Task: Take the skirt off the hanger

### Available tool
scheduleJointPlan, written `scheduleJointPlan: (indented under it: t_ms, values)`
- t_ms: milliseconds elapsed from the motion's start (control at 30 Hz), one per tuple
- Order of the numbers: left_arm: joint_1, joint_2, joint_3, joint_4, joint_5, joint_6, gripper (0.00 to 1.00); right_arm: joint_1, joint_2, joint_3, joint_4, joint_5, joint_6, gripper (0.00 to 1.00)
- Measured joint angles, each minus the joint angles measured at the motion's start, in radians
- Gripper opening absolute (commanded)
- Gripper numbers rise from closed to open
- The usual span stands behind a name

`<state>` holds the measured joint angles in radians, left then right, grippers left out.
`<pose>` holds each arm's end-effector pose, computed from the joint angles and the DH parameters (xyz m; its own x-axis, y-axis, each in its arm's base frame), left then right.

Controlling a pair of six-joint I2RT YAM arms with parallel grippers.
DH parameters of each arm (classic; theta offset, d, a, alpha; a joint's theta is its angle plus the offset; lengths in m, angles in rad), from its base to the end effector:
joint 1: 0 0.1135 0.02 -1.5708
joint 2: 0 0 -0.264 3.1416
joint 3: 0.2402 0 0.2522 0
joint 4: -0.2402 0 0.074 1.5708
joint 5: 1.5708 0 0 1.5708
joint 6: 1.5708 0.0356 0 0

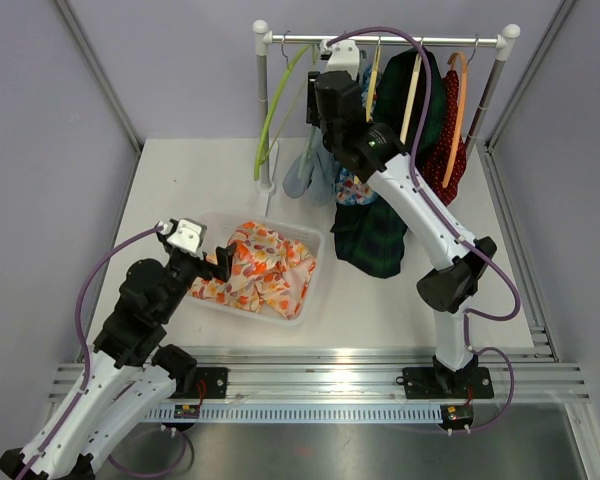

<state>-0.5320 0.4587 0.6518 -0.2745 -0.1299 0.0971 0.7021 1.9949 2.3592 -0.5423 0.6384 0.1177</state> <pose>0.1067 -0.0575 0.3274 -0.0318 0.1303 -0.9910 0.3967 0.9117 0.1071 0.3474 0.2661 0.4793 -0.1426 0.0029 -0.9898 -0.0545 0.9985 0.0108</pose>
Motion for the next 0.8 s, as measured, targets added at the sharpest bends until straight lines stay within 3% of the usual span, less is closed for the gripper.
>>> scheduleJointPlan:
  t_ms: [167, 467, 800]
  values:
    - [0.000, -0.002, 0.000, 0.000, 0.002, 0.000, 0.99, 0.000, 0.000, -0.015, -0.001, -0.001, -0.001, 0.48]
    - [0.000, -0.013, 0.000, -0.001, 0.002, 0.000, 0.99, -0.001, -0.003, -0.043, 0.005, 0.000, -0.037, 0.00]
    - [0.000, -0.016, 0.000, -0.001, 0.003, 0.000, 0.99, 0.002, -0.036, -0.036, -0.002, -0.023, -0.080, 0.00]
